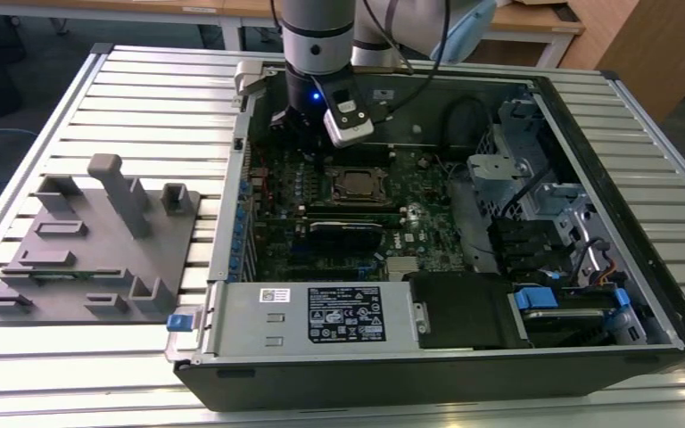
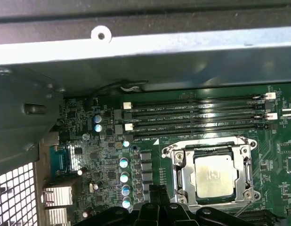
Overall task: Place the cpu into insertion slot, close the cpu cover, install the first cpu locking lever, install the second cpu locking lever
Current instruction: 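Install the first cpu locking lever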
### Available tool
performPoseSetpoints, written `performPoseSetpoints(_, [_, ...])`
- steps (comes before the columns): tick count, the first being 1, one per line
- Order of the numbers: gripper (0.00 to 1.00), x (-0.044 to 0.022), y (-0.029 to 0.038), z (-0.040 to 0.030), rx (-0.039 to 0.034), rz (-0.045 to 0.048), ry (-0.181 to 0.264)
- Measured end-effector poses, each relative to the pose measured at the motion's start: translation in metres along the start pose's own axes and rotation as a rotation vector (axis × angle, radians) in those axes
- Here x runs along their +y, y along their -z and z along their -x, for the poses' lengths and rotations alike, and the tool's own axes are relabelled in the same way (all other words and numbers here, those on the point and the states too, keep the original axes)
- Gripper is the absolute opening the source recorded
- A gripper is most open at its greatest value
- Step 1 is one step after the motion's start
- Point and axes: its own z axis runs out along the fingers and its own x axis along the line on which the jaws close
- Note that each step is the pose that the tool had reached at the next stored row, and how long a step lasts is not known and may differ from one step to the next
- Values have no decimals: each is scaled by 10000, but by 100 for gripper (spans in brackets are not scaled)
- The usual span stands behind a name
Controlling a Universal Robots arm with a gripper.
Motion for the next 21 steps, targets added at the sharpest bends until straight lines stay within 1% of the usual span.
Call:
performPoseSetpoints(3, [10,1,39,2,-1,6,-1])
performPoseSetpoints(9, [10,1,162,7,2,29,-1])
performPoseSetpoints(12, [10,1,201,8,3,45,-2])
performPoseSetpoints(15, [10,1,208,7,4,68,-3])
performPoseSetpoints(17, [10,-1,209,-5,8,100,-3])
performPoseSetpoints(20, [10,-3,209,-30,15,181,-7])
performPoseSetpoints(21, [10,-4,209,-37,20,242,-9])
